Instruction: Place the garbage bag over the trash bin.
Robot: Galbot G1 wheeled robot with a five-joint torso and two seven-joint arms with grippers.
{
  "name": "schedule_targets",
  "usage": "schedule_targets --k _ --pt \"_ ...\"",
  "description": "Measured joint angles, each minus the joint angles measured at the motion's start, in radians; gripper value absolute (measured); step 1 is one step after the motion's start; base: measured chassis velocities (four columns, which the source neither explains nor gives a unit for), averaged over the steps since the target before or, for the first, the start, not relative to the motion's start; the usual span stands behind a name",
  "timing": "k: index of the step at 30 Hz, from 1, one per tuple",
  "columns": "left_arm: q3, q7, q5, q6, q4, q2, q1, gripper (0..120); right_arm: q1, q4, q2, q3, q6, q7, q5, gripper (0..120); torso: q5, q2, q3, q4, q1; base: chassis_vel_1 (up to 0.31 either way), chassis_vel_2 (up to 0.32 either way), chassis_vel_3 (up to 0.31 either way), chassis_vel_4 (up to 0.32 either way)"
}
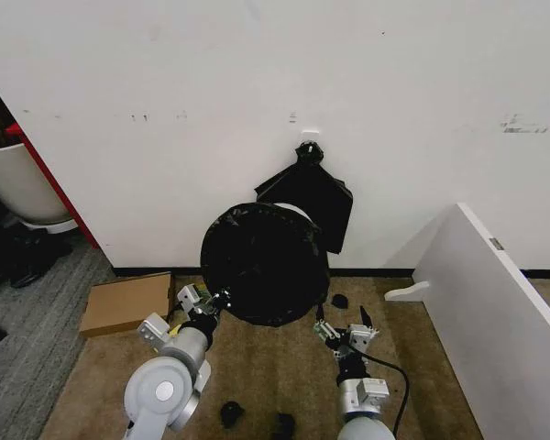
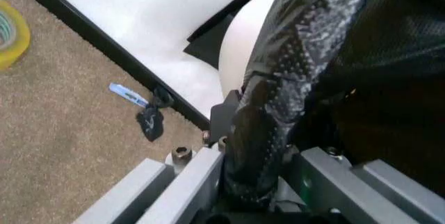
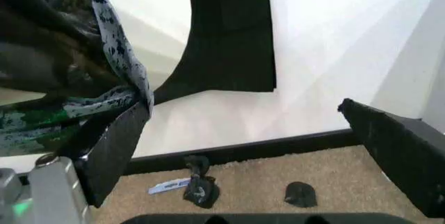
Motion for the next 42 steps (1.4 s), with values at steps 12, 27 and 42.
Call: schedule_targets --k 12,27,42 --pt "-0.001 -0.005 -0.030 0.011 -0.020 -0.001 -0.010 0 -0.047 0.001 -0.042 0.051 0.033 -0.063 -0.111 100 0.0000 0.000 0.000 -0.0001 0.000 0.000 0.000 0.000 0.000" --pt "0.019 -0.010 -0.074 0.019 0.064 0.031 -0.043 0 -0.100 -0.096 -0.051 0.218 0.445 -0.537 -0.092 100 -0.0001 0.000 0.000 -0.0002 0.000 0.000 0.000 0.000 0.000" --pt "0.056 0.056 0.301 -0.099 0.131 0.077 -0.008 0 -0.201 0.190 -0.112 0.248 0.534 -0.591 0.026 100 -0.0003 0.000 0.000 -0.0001 0.000 0.000 0.000 0.000 0.000"
